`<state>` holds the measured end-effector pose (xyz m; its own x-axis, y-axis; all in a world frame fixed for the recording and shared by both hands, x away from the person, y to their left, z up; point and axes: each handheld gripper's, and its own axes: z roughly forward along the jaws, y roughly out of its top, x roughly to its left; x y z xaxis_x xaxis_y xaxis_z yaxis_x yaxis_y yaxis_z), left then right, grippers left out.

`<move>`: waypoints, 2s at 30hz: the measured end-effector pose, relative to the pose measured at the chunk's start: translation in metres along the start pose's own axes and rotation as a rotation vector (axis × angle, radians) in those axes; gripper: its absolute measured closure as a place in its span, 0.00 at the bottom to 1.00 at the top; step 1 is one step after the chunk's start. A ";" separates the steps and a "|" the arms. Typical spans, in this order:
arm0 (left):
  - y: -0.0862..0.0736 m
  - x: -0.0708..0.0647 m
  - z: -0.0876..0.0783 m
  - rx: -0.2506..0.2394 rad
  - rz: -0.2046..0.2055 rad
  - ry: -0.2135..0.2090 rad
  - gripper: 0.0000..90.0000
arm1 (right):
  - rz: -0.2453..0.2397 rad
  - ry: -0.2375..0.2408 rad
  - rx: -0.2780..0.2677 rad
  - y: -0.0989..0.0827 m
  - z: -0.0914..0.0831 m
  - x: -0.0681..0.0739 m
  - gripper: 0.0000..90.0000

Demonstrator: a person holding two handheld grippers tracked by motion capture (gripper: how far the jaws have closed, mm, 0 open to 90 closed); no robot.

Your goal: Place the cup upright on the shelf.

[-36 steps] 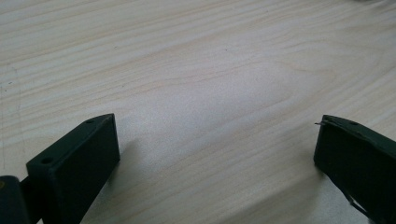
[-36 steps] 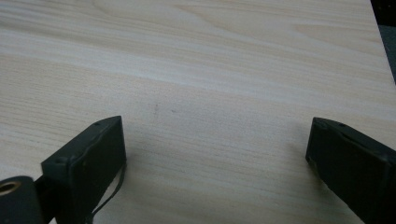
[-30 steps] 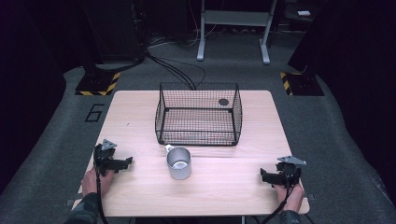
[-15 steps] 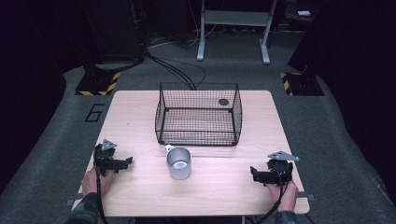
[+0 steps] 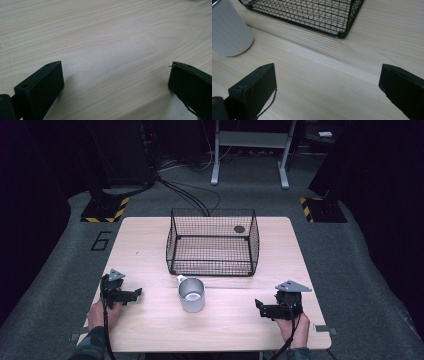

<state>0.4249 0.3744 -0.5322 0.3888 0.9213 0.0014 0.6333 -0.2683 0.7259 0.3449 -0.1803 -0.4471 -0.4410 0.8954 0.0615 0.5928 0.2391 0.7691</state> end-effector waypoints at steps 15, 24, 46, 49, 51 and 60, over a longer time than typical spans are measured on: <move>0.000 0.000 0.000 -0.002 0.006 0.002 0.00 | -0.121 0.102 0.019 0.024 0.009 0.049 0.01; 0.000 0.000 0.000 0.001 0.000 -0.003 0.00 | -0.187 0.173 0.049 0.038 0.022 0.075 0.01; 0.000 0.000 0.000 0.001 0.000 -0.001 0.00 | -0.320 0.285 0.114 0.061 0.062 0.137 0.00; 0.000 0.000 0.000 0.002 0.000 -0.004 0.00 | -0.332 0.282 0.118 0.063 0.068 0.145 0.00; 0.000 0.000 0.000 -0.002 -0.001 0.000 0.00 | -0.343 0.301 0.139 0.065 0.072 0.147 0.00; 0.000 0.000 0.000 0.000 0.000 -0.004 0.00 | -0.349 0.285 0.150 0.075 0.090 0.160 0.00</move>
<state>0.4251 0.3745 -0.5321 0.3908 0.9205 -0.0014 0.6338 -0.2680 0.7256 0.3793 0.0146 -0.4365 -0.7862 0.6180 0.0041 0.4577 0.5778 0.6758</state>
